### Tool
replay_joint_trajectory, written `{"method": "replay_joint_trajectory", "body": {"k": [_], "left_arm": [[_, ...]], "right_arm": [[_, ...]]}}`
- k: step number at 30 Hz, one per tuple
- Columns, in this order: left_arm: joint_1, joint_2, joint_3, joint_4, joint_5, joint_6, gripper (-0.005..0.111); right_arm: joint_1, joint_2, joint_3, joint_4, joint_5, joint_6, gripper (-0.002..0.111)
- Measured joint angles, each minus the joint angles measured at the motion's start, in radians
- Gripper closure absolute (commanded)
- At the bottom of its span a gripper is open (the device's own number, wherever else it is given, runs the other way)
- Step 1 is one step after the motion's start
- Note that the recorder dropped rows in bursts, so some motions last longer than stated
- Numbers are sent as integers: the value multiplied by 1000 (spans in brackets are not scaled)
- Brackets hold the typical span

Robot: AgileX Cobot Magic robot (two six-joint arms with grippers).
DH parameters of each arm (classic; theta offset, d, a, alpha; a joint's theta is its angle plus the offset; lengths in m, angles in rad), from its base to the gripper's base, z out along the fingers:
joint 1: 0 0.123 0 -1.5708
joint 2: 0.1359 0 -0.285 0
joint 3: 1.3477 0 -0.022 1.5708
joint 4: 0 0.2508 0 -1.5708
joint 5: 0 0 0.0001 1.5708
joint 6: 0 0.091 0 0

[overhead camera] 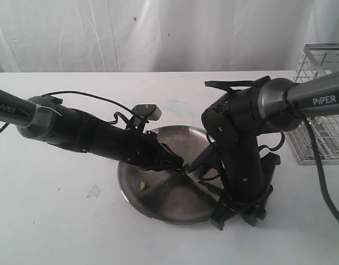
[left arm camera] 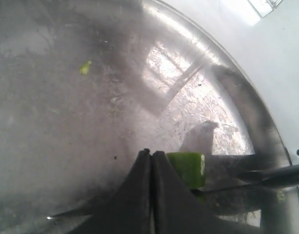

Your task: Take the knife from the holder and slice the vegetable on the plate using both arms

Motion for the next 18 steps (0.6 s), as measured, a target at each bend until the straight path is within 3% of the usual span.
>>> {"method": "replay_joint_trajectory", "body": {"k": [18], "left_arm": [[-2, -1, 5, 16, 87, -1, 107]], "right_arm": [[0, 12, 14, 23, 88, -89, 108]]}}
